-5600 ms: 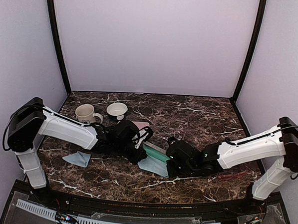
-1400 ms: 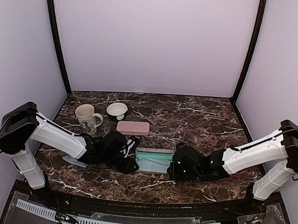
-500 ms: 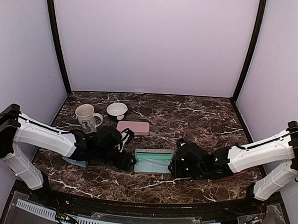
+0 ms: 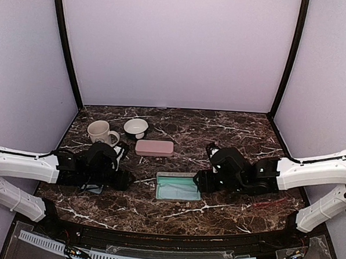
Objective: Organize the sunglasses
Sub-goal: Move the sunglasses to the center of the board.
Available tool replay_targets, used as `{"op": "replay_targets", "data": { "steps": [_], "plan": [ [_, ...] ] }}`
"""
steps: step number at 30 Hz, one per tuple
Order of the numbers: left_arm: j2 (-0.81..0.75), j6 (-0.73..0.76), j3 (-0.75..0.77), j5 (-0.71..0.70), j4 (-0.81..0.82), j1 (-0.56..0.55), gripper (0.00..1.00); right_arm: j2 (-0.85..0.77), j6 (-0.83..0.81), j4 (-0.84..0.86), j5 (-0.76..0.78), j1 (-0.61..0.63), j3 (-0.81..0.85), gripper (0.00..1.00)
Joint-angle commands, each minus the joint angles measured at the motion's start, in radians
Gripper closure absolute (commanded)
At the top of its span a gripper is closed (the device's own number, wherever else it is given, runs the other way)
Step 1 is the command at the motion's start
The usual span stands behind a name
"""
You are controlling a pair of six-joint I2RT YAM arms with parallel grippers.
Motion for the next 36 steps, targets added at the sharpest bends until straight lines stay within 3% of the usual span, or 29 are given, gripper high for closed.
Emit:
{"op": "replay_targets", "data": {
  "steps": [1, 12, 23, 29, 36],
  "plan": [
    [-0.08, -0.02, -0.039, -0.026, -0.079, 0.045, 0.41, -0.019, -0.068, -0.041, -0.033, -0.036, 0.048, 0.29],
    [-0.086, 0.013, -0.017, 0.07, -0.034, 0.127, 0.33, -0.06, -0.054, -0.108, -0.061, -0.145, 0.024, 0.24],
    [-0.032, 0.032, 0.018, 0.122, 0.049, 0.138, 0.12, -0.127, -0.044, -0.328, -0.043, -0.33, 0.058, 0.25],
    [0.036, 0.059, 0.04, 0.158, 0.097, 0.138, 0.1, -0.131, 0.054, -0.513, -0.009, -0.353, 0.031, 0.24],
    [0.061, 0.078, 0.037, 0.202, 0.129, 0.139, 0.11, -0.085, 0.129, -0.559, 0.001, -0.368, -0.01, 0.24]
  ]
}}
